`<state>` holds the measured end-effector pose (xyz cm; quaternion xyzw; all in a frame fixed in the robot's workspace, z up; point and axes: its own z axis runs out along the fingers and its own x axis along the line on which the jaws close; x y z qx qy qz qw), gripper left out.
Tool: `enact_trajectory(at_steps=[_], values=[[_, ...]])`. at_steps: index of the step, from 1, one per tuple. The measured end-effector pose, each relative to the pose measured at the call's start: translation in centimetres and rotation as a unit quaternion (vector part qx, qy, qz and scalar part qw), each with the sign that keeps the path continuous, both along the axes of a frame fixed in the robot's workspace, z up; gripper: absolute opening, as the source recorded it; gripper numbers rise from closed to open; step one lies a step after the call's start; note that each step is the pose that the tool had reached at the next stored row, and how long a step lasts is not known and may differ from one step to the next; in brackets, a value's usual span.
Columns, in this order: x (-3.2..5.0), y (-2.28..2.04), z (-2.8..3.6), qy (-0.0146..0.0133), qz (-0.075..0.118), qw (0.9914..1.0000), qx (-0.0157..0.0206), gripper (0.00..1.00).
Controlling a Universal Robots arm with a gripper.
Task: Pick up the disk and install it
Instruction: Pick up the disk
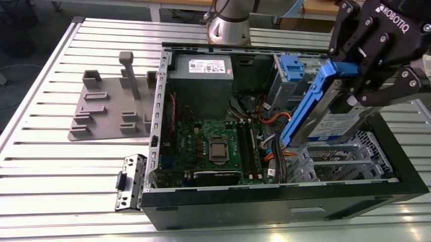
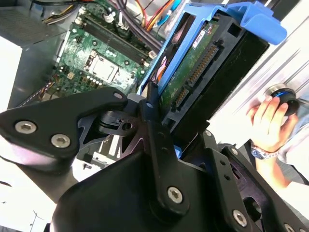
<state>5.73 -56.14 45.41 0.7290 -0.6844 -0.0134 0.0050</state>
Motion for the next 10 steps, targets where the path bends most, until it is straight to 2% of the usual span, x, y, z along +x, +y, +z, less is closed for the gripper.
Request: enact_trajectory(at_steps=[6, 10], values=[[0.68, -1.06, -0.26, 0.0000, -0.001, 1.00000, 0.0002, 0.36], [0.72, -1.43, -0.65, 0.0000, -0.009, 0.99996, 0.0018, 0.36]])
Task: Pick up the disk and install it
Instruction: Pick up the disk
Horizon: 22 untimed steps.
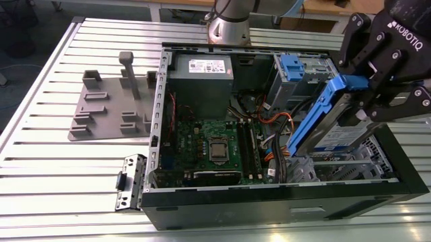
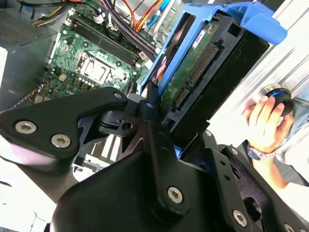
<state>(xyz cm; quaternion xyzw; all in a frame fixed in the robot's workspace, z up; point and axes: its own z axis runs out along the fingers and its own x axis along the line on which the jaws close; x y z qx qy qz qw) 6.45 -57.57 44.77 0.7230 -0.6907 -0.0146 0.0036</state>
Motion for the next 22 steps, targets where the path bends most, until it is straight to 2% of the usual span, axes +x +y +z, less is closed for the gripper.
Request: enact_trajectory(at_steps=[4, 12, 17, 22], values=[[0.02, -0.20, -0.41, 0.0000, -0.012, 0.99993, 0.0028, 0.36], [0.52, -0.58, -0.97, 0.0001, -0.022, 0.99970, 0.0115, 0.36], [1.39, -0.62, -1.02, 0.0002, -0.024, 0.99957, 0.0173, 0.36], [3.09, -0.75, -1.04, 0.0006, -0.024, 0.99955, 0.0182, 0.36]])
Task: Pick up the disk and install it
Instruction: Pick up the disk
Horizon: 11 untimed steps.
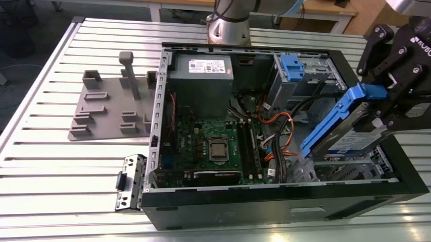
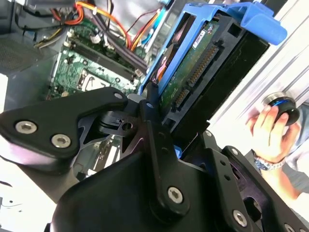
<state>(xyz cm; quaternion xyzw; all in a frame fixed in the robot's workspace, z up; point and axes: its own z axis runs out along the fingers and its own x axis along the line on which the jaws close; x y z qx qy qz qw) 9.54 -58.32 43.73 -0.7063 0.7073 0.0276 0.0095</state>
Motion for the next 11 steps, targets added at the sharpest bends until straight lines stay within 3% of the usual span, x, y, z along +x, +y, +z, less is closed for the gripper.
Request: enact_trajectory(at_steps=[8, 11], values=[[2.12, -0.02, -0.44, 0.0004, -0.002, 1.00000, -0.0001, 0.36], [2.22, -0.01, -0.45, 0.0004, -0.002, 1.00000, 0.0000, 0.36]])
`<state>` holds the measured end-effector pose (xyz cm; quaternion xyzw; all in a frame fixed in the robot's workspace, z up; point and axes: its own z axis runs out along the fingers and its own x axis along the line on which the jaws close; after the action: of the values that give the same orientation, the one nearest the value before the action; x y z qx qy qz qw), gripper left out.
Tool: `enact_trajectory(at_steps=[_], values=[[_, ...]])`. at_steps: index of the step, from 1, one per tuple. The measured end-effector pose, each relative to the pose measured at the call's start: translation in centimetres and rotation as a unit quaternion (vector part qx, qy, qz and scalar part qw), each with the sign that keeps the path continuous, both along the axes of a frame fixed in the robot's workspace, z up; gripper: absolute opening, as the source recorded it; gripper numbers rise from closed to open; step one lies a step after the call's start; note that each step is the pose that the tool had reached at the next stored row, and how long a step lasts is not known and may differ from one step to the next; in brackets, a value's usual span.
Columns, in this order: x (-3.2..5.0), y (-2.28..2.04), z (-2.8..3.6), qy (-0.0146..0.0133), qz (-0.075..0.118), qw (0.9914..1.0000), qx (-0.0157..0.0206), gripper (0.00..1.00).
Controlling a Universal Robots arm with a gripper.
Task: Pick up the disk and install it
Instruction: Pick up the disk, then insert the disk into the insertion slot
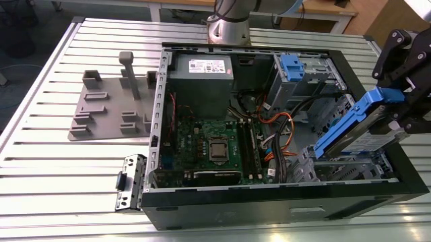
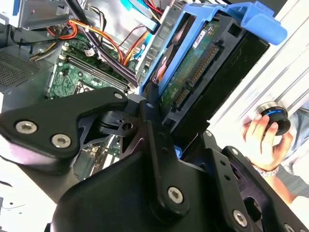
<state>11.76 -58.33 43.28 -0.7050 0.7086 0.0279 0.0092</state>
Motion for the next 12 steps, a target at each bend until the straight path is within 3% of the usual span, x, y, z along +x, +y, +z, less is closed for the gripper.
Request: enact_trajectory(at_steps=[12], values=[[-0.05, 0.00, -0.11, 0.0000, 0.000, 1.00000, -0.0007, 0.36]])
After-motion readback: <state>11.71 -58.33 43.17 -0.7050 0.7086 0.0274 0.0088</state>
